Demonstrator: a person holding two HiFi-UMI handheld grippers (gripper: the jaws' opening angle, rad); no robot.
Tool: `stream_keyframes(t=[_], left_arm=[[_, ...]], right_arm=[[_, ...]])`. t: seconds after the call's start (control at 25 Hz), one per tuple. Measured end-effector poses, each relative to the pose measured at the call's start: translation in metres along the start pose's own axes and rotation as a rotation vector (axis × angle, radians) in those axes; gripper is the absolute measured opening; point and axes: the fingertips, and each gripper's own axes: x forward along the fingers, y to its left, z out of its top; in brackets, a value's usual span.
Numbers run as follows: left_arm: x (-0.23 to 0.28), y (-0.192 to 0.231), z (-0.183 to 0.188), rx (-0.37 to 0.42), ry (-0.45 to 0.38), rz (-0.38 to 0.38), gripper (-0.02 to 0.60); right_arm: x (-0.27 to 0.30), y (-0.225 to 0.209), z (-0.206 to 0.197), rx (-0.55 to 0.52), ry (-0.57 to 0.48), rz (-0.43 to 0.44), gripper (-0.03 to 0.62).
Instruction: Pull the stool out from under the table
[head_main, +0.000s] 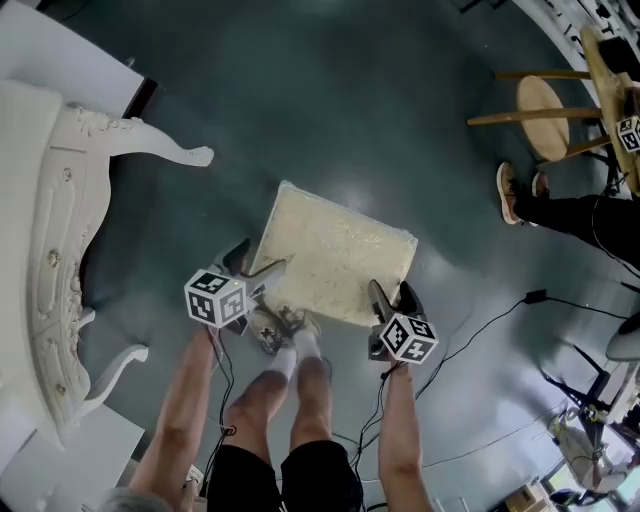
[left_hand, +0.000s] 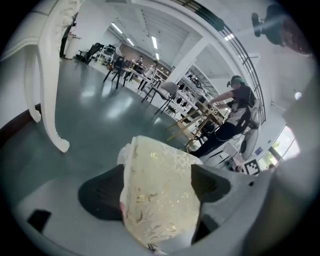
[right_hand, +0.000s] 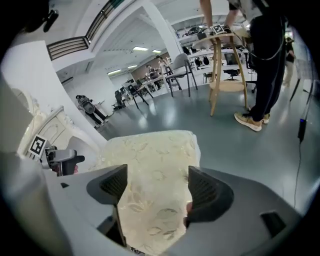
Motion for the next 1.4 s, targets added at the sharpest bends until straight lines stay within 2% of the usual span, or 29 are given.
stream_keyframes(t=[0.28,0.44,0.56,0.68,0.96,1.0,1.12,1.4], left_arm=[[-0.069,-0.005,0.067,0.012,-0.146,0.063,0.420],[-0.124,-0.003,0.102,0.030,-0.236,0.137,0.420],[-0.176,-0.008,0.122,0.058,-0.307,0.196,0.419],[-0.228,-0.010,0.139,0.048,-0.393,0.256,0.416],[-0.353,-0.008,0.161,0.038,-0.539,0.398,0.405],[-0.373,-0.008,0.162,0.039,-0.559,0.418,0.403],[-0.430,-0.010,0.163,0.042,-0.617,0.490,0.389],[-0.556,-0.020,0.142,0.003,-0.740,0.686,0.339]], right_arm=[[-0.014,0.095,0.072,-0.183,-0.062,0.112,0.388],[-0.017,0.176,0.120,-0.323,-0.111,0.216,0.387],[-0.029,0.240,0.141,-0.415,-0.138,0.295,0.387],[-0.041,0.298,0.156,-0.497,-0.160,0.362,0.387],[-0.078,0.424,0.163,-0.651,-0.168,0.534,0.383],[-0.086,0.442,0.162,-0.671,-0.169,0.557,0.376],[-0.109,0.496,0.160,-0.745,-0.189,0.611,0.275],[-0.178,0.625,0.141,-0.885,-0.227,0.803,0.255]])
